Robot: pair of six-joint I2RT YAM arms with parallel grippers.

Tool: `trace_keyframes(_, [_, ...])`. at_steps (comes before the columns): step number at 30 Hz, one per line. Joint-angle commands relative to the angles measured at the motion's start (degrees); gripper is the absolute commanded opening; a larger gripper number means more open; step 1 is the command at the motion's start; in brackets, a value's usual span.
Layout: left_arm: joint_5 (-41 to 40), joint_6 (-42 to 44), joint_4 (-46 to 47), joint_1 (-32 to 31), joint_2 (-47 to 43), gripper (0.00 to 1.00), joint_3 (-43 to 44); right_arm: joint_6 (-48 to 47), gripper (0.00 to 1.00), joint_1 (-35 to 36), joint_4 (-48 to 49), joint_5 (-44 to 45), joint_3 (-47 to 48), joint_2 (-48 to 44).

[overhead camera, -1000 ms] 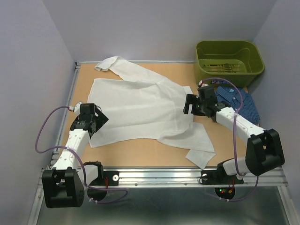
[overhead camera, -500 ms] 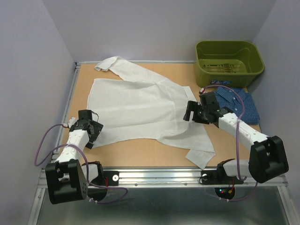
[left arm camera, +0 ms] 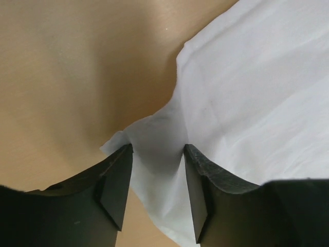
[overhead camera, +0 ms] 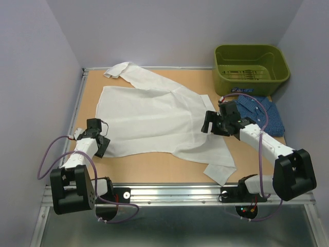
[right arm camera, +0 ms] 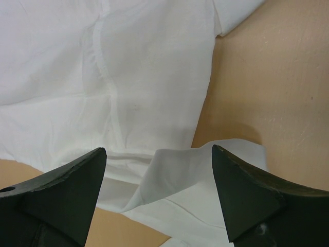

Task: Fold and stack the long sleeve shirts
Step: Fold the shirt

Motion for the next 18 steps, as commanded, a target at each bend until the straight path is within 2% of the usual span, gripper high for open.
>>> trace_keyframes(1, [1.41, -0.57, -0.89, 0.29, 1.05, 0.46, -1.63, -0.32, 0.88, -0.50, 1.23, 0.15, -1.02, -0.61])
trace_keyframes(9, [1.94, 4.34, -5.11, 0.29, -4.04, 0.26, 3.29, 1.53, 0.88, -0.50, 1.05, 1.38, -2.16, 2.20])
trace_keyframes(13, [2.20, 6.28, -6.08, 0.29, -6.68, 0.24, 4.53, 3.02, 0.88, -0.59, 0.88, 1.91, -3.30, 2.73])
trace_keyframes(18, [2.81, 8.74, -6.87, 0.38, -9.23, 0.23, 6.02, 4.52, 0.88, -1.38, -0.70, 7.53, -4.53, 3.00])
